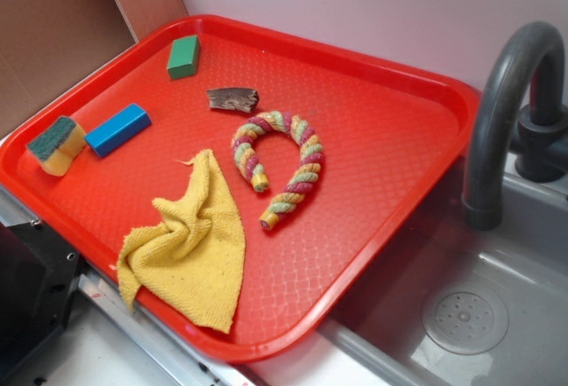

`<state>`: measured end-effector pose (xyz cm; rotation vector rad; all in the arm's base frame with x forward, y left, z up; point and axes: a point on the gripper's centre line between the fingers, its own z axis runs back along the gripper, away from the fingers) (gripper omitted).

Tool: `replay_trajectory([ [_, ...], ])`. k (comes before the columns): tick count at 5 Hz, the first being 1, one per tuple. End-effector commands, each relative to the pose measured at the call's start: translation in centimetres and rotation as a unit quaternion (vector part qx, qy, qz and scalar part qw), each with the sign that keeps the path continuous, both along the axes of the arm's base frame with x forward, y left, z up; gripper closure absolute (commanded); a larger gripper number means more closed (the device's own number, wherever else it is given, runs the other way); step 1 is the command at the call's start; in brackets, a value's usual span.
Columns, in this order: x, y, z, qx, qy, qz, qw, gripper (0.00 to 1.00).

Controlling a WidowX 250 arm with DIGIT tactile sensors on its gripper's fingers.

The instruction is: Grab the green block.

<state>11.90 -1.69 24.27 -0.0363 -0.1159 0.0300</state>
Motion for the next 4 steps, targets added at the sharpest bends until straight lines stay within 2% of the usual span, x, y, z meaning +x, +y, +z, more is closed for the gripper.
replay_trajectory([
  [1, 0.0, 0.0, 0.0, 0.0, 0.0, 0.0, 1.0, 0.0],
  [2, 2.8, 2.0, -1.8, -0.006, -0.075, 0.123, 0.99, 0.0],
  [3, 5.5, 3.6, -2.9, 0.001, -0.122, 0.245, 0.962, 0.0],
  [4, 7.3, 5.8, -4.7, 0.021, -0.167, 0.361, 0.917, 0.0],
])
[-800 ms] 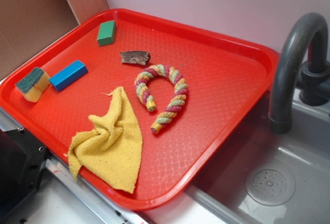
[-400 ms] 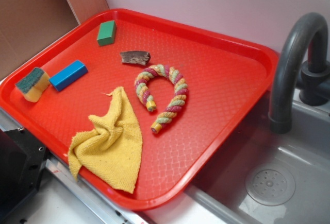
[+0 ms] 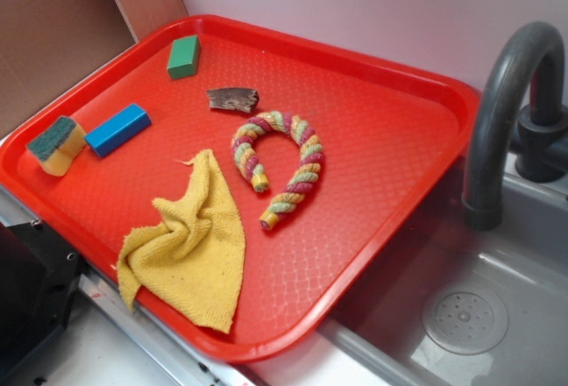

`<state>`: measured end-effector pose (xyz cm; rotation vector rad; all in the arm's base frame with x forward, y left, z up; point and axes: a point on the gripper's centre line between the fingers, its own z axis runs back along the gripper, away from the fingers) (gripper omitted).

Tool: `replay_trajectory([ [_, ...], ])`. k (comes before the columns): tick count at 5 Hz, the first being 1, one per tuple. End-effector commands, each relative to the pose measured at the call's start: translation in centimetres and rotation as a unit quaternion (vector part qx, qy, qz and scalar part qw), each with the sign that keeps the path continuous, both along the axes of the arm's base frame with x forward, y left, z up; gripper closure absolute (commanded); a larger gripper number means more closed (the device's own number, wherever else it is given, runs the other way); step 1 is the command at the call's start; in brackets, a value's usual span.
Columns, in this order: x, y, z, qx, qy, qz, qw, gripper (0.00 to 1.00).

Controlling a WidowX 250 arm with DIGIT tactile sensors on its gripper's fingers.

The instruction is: Grab the green block.

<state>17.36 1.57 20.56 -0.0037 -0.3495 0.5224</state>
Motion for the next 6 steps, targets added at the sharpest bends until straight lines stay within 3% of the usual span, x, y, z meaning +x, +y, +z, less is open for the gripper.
replay_trajectory([
  [1, 4.8, 5.4, -3.0, 0.047, -0.061, 0.196, 0.978, 0.0],
  [2, 7.7, 7.5, -5.2, 0.053, -0.075, 0.21, 0.973, 0.0],
  [3, 10.0, 8.8, -6.6, 0.079, -0.076, 0.213, 0.971, 0.0],
  [5, 13.2, 11.6, -10.3, 0.092, -0.046, 0.214, 0.971, 0.0],
  [6, 13.5, 12.4, -11.9, 0.086, -0.034, 0.213, 0.973, 0.0],
])
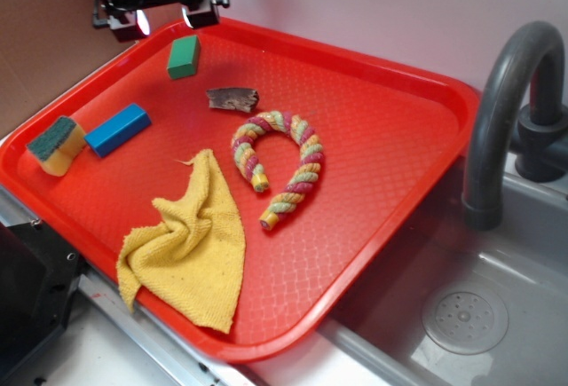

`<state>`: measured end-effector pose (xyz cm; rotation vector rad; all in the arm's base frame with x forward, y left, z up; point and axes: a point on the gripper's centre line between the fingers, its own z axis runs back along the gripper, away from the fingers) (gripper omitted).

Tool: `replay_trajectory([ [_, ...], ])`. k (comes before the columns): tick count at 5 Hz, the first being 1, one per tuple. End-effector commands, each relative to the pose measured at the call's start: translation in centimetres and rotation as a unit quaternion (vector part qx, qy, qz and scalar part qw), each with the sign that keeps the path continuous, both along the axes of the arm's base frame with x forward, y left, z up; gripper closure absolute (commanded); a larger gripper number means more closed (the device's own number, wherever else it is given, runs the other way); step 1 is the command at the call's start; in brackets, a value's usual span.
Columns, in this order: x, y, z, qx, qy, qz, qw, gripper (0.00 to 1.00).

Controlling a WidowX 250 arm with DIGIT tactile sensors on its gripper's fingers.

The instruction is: Grab the green block.

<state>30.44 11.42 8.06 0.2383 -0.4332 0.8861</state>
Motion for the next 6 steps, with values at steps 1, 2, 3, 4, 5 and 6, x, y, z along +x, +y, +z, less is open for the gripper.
replay_trajectory([
  [1, 0.8, 2.7, -1.4, -0.03, -0.005, 0.002, 1.0, 0.0],
  [2, 0.7, 2.3, -2.8, -0.036, 0.011, -0.013, 0.999, 0.0],
  [3, 0.7, 2.0, -3.4, -0.04, 0.016, -0.021, 0.999, 0.0],
  [4, 0.3, 1.8, -3.7, -0.041, 0.005, -0.021, 0.999, 1.0],
  [5, -0.4, 2.0, -4.0, -0.03, 0.011, -0.022, 0.999, 1.0],
  [6, -0.7, 2.2, -3.6, -0.018, 0.008, -0.016, 1.0, 1.0],
])
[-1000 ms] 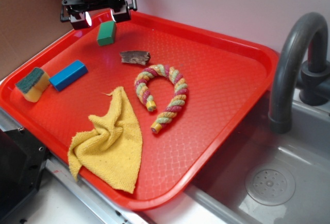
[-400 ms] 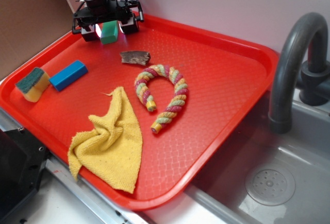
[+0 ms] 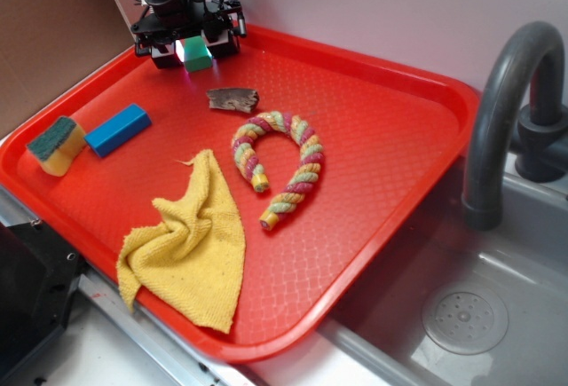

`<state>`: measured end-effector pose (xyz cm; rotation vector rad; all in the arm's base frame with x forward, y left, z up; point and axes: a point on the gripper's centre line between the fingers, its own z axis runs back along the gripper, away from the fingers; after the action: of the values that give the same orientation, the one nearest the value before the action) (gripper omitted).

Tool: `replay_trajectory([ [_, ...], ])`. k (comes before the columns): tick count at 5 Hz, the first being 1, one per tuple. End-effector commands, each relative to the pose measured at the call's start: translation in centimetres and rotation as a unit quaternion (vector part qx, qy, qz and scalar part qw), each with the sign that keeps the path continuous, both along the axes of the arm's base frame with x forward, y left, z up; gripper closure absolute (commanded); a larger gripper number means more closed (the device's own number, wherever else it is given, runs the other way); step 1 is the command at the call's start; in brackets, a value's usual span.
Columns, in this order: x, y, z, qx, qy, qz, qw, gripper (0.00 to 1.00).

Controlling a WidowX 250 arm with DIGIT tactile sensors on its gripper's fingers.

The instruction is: Grab the green block.

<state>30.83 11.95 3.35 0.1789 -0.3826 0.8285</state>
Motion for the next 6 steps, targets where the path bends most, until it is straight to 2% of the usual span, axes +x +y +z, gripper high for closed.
replay_trajectory([
  [1, -0.7, 1.7, 5.2, 0.034, -0.016, 0.012, 0.999, 1.0],
  [2, -1.7, 0.0, 10.2, 0.058, -0.014, -0.019, 0.998, 1.0],
  [3, -2.9, -3.8, 15.2, 0.004, -0.029, -0.084, 0.996, 1.0],
  [4, -4.8, -8.3, 20.4, -0.026, -0.023, -0.13, 0.991, 1.0],
  [5, -6.4, -9.6, 22.8, -0.078, -0.016, -0.154, 0.985, 1.0],
  [6, -7.0, -8.8, 25.7, -0.168, -0.004, -0.191, 0.967, 1.0],
])
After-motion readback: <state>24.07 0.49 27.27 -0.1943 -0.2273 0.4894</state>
